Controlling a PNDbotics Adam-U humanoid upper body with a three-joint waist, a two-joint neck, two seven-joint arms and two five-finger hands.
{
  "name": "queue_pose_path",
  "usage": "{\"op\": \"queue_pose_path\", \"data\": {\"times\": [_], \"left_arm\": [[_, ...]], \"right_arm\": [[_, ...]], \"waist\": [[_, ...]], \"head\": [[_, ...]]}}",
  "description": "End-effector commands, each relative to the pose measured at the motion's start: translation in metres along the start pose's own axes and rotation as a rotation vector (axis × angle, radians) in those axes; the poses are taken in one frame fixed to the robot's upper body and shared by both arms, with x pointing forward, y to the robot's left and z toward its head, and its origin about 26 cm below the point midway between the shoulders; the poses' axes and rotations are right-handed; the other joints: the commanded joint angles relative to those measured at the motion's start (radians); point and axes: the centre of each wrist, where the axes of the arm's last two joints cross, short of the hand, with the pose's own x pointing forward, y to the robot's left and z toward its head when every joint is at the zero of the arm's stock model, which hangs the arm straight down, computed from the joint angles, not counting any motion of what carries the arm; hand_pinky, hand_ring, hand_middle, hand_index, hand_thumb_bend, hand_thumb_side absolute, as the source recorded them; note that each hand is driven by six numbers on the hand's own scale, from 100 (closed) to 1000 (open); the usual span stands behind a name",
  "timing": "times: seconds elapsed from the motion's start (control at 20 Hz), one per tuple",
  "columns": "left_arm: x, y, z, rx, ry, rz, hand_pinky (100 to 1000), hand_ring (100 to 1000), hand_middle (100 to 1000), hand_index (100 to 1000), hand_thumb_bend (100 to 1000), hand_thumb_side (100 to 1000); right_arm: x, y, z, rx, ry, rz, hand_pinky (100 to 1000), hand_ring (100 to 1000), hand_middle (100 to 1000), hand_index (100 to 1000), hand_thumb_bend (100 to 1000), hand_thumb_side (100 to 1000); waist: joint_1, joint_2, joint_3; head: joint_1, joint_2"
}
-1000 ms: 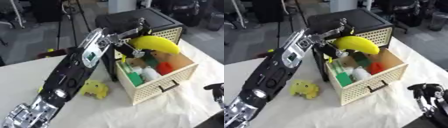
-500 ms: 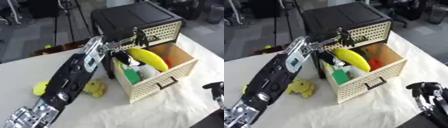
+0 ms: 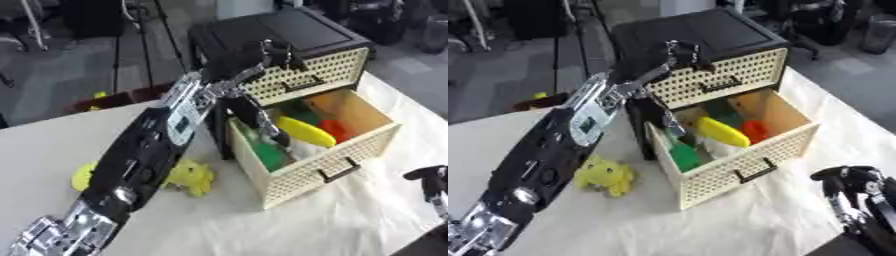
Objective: Pick up objects from table and place into drawer.
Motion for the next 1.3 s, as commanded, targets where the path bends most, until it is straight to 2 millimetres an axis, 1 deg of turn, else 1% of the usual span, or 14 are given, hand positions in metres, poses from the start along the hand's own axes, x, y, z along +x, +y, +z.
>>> {"op": "queue_pose_path", "data": {"times": [0.05,0.1,0.15,0.2,0.25,0.3,0.35,0.5,0.7,0.8,0.9,0.95,1.15,1.3], "left_arm": [[0.007,0.034,0.002,0.061,-0.054,0.003,591,599,573,736,860,601],[0.010,0.040,0.006,0.065,-0.062,0.026,590,598,573,736,843,606],[0.013,0.046,0.011,0.067,-0.066,0.050,585,594,569,737,776,635],[0.016,0.053,0.018,0.068,-0.065,0.075,581,591,567,737,753,646],[0.019,0.060,0.027,0.070,-0.059,0.103,579,590,566,738,691,676],[0.022,0.066,0.034,0.073,-0.053,0.133,577,589,565,738,666,689],[0.023,0.071,0.044,0.076,-0.037,0.166,570,583,560,739,605,717],[0.026,0.088,0.079,0.102,0.039,0.248,558,572,549,735,563,735],[0.032,0.106,0.121,0.167,0.151,0.288,548,564,541,732,545,742],[0.035,0.109,0.139,0.192,0.207,0.295,544,561,538,732,535,750],[0.039,0.109,0.155,0.207,0.261,0.297,541,559,536,731,529,761],[0.041,0.108,0.163,0.213,0.285,0.299,538,556,534,731,523,765],[0.047,0.098,0.188,0.245,0.373,0.314,533,552,529,729,515,773],[0.051,0.092,0.200,0.273,0.417,0.323,530,549,526,726,511,775]], "right_arm": [[0.002,-0.009,-0.001,-0.005,-0.023,0.012,173,238,321,665,100,1000],[0.001,-0.009,0.001,-0.003,-0.020,0.013,173,238,321,664,100,1000],[0.001,-0.009,0.003,0.000,-0.015,0.013,175,239,322,655,100,1000],[-0.001,-0.009,0.006,0.006,-0.007,0.012,175,240,322,646,100,1000],[-0.003,-0.008,0.011,0.016,0.002,0.009,177,242,325,636,100,1000],[-0.004,-0.006,0.014,0.027,0.007,0.007,178,243,326,633,100,1000],[-0.005,-0.005,0.018,0.042,0.014,0.005,181,247,329,624,100,1000],[-0.012,0.002,0.033,0.093,0.048,-0.002,192,262,346,586,100,1000],[-0.024,0.006,0.054,0.154,0.107,0.012,214,299,385,537,100,1000],[-0.030,0.007,0.062,0.172,0.138,0.023,238,333,422,517,100,1000],[-0.033,0.008,0.065,0.195,0.157,0.033,275,393,483,507,100,1000],[-0.035,0.009,0.065,0.208,0.163,0.036,312,455,542,512,100,1000],[-0.042,0.011,0.065,0.257,0.185,0.052,396,595,685,556,100,1000],[-0.047,0.010,0.063,0.269,0.207,0.072,424,646,732,591,100,1000]], "waist": [[-0.023,-0.027,0.018],[-0.030,-0.034,0.029],[-0.039,-0.042,0.043],[-0.047,-0.052,0.059],[-0.056,-0.063,0.076],[-0.061,-0.071,0.089],[-0.066,-0.081,0.104],[-0.076,-0.105,0.148],[-0.077,-0.116,0.191],[-0.075,-0.120,0.210],[-0.071,-0.121,0.224],[-0.068,-0.122,0.232],[-0.057,-0.127,0.275],[-0.050,-0.130,0.309]], "head": [[-0.018,0.003],[-0.027,0.009],[-0.037,0.016],[-0.049,0.025],[-0.062,0.035],[-0.071,0.040],[-0.080,0.046],[-0.104,0.060],[-0.124,0.068],[-0.130,0.074],[-0.132,0.077],[-0.133,0.080],[-0.134,0.095],[-0.136,0.107]]}}
